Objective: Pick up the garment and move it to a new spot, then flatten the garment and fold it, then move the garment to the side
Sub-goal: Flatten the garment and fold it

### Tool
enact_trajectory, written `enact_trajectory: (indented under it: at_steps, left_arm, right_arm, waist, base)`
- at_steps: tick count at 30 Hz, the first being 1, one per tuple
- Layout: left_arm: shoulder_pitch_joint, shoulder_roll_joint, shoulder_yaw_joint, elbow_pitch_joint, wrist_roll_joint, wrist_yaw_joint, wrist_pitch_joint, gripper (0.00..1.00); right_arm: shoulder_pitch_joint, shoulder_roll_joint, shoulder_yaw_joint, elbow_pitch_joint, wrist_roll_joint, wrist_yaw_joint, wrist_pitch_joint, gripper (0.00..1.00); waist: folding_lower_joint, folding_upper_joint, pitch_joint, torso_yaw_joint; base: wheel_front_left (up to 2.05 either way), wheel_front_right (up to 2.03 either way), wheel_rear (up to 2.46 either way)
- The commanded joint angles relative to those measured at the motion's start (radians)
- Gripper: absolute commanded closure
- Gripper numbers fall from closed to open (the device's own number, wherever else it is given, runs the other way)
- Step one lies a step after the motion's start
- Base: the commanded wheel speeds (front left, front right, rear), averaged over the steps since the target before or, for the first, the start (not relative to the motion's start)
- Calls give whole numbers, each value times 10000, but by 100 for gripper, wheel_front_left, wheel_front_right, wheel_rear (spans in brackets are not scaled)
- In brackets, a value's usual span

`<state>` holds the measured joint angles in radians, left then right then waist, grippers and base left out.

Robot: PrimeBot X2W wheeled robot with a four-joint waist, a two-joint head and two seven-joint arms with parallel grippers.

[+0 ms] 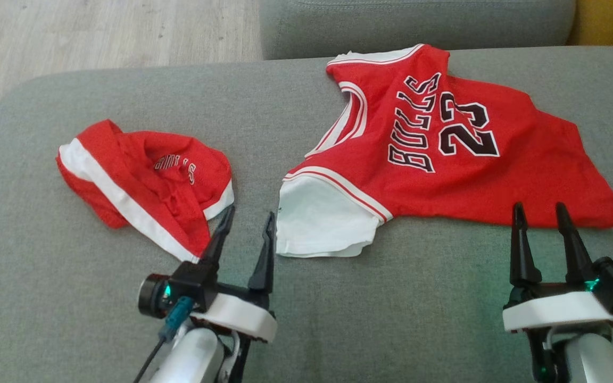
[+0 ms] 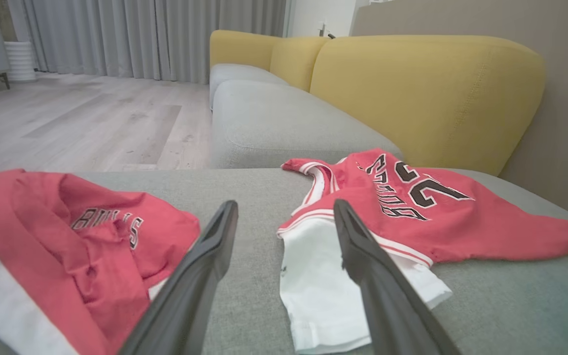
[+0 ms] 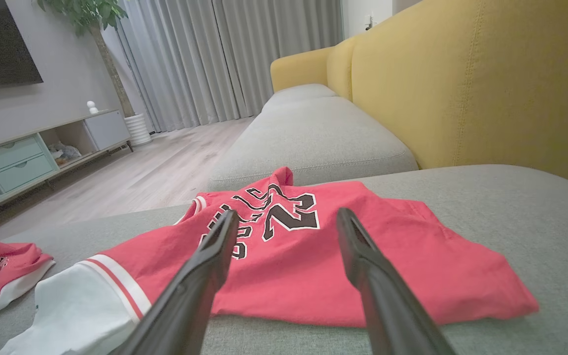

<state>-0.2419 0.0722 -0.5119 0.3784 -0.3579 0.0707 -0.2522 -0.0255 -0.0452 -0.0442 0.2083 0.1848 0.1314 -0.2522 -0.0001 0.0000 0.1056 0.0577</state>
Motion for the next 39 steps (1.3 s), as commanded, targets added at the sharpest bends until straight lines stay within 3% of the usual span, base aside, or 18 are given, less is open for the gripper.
enact_trajectory:
  at_steps: [1,8,20,23,24,25,26,32,39]
  left_arm:
    - [-270,-42,323,-169,101,-56,-94,0]
    - [-560,-152,-210,1186,-81,-511,29,0]
    - [-1736,-213,-723,3014,-477,-199,845,0]
    - [-1794,-216,-1032,3416,-695,-473,1497,0]
    - [-1807,-216,-1131,3491,-744,-557,1659,15]
    - [-1817,-217,-1199,3526,-794,-605,1747,77]
    - [-1829,-217,-1245,3536,-824,-626,1757,100]
    - [-1853,-218,-1203,3258,-1071,-616,1107,100]
    - [-1803,-219,-694,1903,-1441,-607,-39,100]
  right_arm:
    - [-172,-51,235,-359,-26,-7,-95,0]
    - [-262,-51,340,-322,22,-7,-95,0]
    - [-502,-51,369,-233,56,-7,-95,0]
    - [-532,-51,326,-178,79,-7,-95,0]
    - [-539,-51,302,-158,85,-7,-95,0]
    - [-547,-51,271,-136,85,-7,-95,0]
    - [-557,-51,230,-114,79,-7,-95,0]
    - [-558,-51,36,147,-102,-7,-95,0]
    - [-751,-51,-534,727,-285,-7,-95,0]
  waist:
    - [1,0,22,-14]
    - [1,0,217,-198]
    - [1,0,850,-799]
    - [1,0,889,-908]
    - [1,0,894,-935]
    - [1,0,895,-957]
    - [1,0,887,-975]
    - [1,0,756,-945]
    - [1,0,535,-771]
  base:
    - [0,0,0]
    - [0,0,0]
    - [0,0,0]
    - [0,0,0]
    - [0,0,0]
    - [0,0,0]
    - [0,0,0]
    - [0,0,0]
    - [0,0,0]
